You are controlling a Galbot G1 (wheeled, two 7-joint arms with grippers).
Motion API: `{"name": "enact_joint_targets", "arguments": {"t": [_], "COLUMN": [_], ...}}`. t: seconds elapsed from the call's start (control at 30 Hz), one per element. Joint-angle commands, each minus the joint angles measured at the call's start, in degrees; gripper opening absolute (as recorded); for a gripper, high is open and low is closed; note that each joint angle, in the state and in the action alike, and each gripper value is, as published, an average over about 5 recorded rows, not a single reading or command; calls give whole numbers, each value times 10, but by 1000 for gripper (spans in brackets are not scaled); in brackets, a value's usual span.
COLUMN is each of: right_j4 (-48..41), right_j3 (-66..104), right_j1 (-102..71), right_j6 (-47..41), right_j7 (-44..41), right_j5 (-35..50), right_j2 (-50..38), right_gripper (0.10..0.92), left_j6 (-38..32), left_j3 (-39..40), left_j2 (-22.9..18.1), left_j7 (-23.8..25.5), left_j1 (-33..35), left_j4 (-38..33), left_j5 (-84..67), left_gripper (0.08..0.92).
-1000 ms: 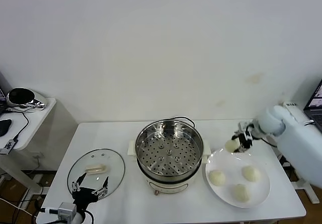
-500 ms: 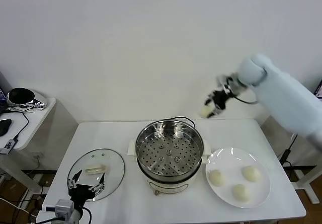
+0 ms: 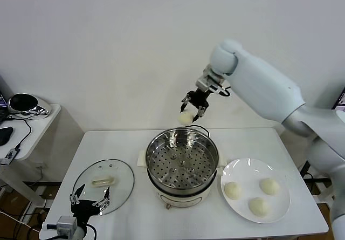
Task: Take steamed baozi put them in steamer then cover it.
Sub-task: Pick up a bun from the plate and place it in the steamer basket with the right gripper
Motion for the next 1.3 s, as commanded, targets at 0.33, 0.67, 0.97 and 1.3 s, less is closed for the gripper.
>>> {"name": "enact_joint_targets", "arguments": {"t": [0.33, 0.67, 0.97, 1.3], "right_j4": [22, 13, 0, -7], "right_j3": [-30, -22, -14, -18], "right_j1": [-31, -64, -91, -108], "right_j6": [149, 149, 148, 133], "right_j7": [9, 37, 72, 126], "right_j5": [-90, -140, -192, -228], "right_j2": [37, 46, 55, 58], "right_gripper": [560, 560, 560, 562], "left_j6": [4, 5, 4, 5], "left_j3": [-4, -3, 0, 0], "left_j2": [-4, -1, 0, -2], "left_j7": [0, -1, -2, 1], "left_j1": [2, 6, 5, 2], "left_j4": [-7, -1, 10, 11], "left_j5": [-2, -3, -2, -6], "left_gripper": [823, 823, 823, 823]}}
